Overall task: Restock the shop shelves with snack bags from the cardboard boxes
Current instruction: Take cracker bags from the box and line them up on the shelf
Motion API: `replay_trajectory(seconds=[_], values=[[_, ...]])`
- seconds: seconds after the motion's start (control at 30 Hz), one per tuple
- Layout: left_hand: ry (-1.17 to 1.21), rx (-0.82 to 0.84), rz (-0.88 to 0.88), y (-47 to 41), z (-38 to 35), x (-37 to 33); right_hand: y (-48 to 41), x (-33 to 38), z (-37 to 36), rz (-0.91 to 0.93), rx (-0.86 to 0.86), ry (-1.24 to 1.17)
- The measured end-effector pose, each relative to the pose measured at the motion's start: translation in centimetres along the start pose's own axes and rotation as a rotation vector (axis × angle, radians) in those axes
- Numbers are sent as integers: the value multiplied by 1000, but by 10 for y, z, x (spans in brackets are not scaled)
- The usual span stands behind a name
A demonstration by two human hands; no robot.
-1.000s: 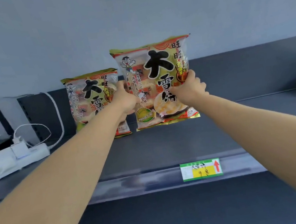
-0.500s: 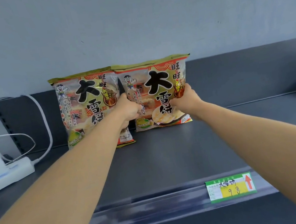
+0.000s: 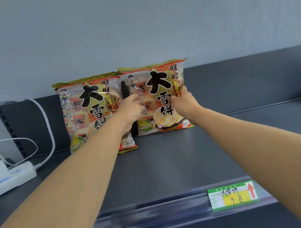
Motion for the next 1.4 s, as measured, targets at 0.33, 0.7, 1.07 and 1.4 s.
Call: replay_trajectory(seconds=[0.33,0.7,1.07,1.4], values=[[-254,-37,-41,14,-14,3,13,-11,10,117,-68,265],[-519,86,-284,63,-68,-19,75,-23,60,235,120,596],[-619,-106,-379,86,-40,-22,72,3,60,84,36,252],[-563,-262,-285,66,4,4,47,12,19,-109,-142,62]])
Point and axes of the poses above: each hand's wrist, its own y-axis away from the middle knuckle, its own z-axis out of the back of the hand, x = y × z, the point moved 2 cm from there along -y, towards the middle knuckle, and after that the axes turned 7 degrees about y, right-handed, at the moved point
